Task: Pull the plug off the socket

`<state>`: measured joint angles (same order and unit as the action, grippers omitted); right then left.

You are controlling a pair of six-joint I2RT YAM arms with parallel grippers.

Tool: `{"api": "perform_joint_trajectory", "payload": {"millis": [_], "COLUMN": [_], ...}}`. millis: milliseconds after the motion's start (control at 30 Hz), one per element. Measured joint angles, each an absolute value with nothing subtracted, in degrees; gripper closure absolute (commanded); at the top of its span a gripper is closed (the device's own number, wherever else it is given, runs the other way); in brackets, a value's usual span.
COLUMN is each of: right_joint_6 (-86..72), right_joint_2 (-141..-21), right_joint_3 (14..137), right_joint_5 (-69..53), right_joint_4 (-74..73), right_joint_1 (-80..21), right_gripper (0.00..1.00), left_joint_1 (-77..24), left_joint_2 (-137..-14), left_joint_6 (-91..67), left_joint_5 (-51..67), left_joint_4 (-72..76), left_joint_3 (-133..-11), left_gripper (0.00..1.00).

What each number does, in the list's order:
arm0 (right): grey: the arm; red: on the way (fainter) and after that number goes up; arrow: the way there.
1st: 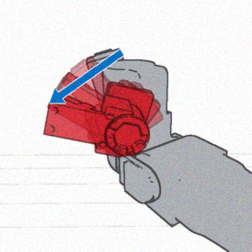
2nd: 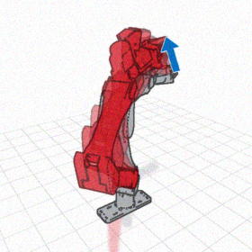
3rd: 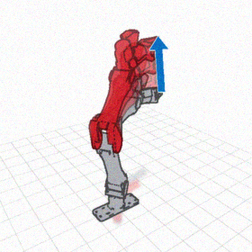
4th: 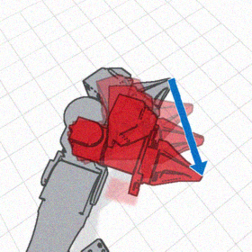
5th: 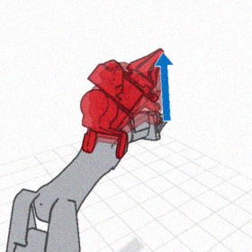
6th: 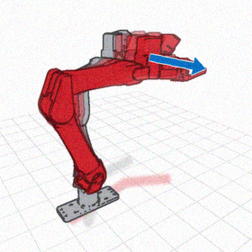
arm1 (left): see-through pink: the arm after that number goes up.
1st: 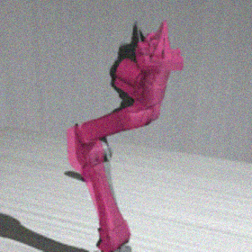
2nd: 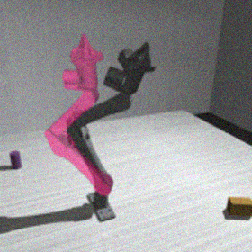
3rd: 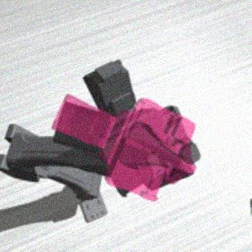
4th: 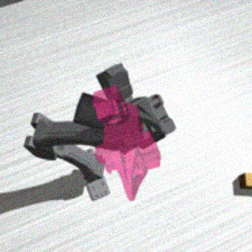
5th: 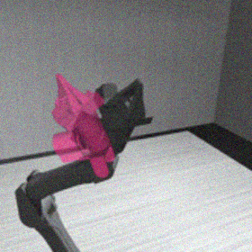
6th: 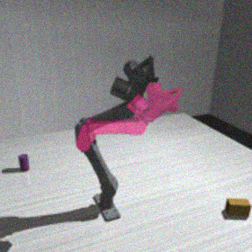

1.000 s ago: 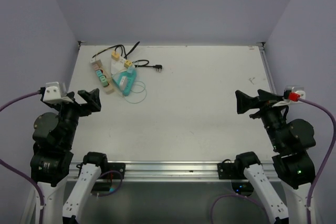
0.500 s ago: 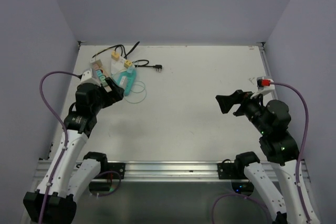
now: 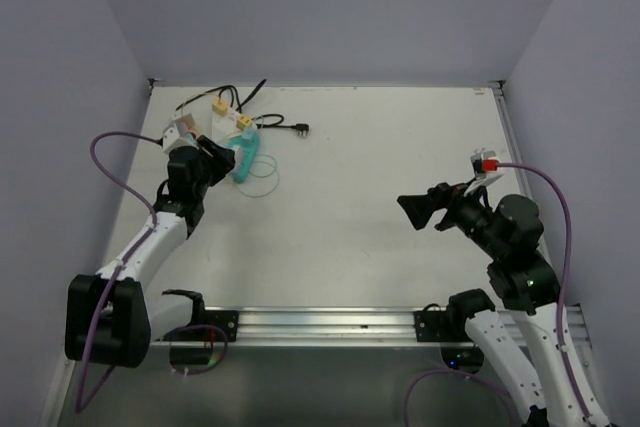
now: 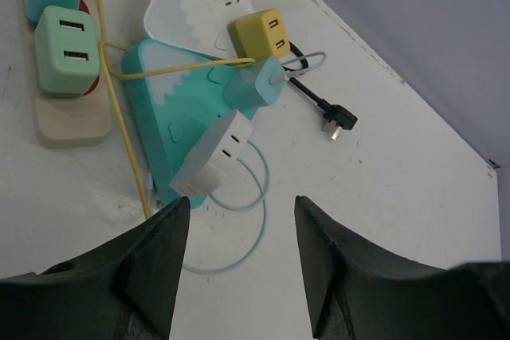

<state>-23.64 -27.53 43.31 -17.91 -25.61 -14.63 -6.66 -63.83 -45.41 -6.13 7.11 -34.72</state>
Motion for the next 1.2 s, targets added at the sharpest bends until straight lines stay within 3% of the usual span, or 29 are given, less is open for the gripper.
{"api": "perform_joint_trajectory", "payload": {"millis": [267,567,900,1200], "right_joint_6": [-21.17,-19.42,-18.33,-17.89], "right_joint_2": [-27.11,-26.96,-26.94,-26.98], "right_joint_3": [42.85,41.63,41.58,41.19], "right_joint_5": [-17.72,-17.45,-17.39,-17.45], "right_joint_4": [-25.63,-25.69,-25.65,-25.61], "right_joint_1": [-16.27,-17.65,-18.02,-18.13], "right_gripper": [0.01,0.01,0.01,0.01], "left_joint_1": [-3.77,-0.71,-0.49,0.51], "left_joint_2": [-76.6,-86.37,-94.5,-98.32], "left_joint_6": [-46.98,-47.4,-47.37,-48.95], "left_joint_5": [-6.26,-5.89,-4.73,-3.11], "left_joint_4": [13.26,16.64,18.98,25.02], "left_joint_3": [-36.42,-39.29,-42.44,-42.39], "left_gripper": [0.5,0.49,0.36,0.34]}}
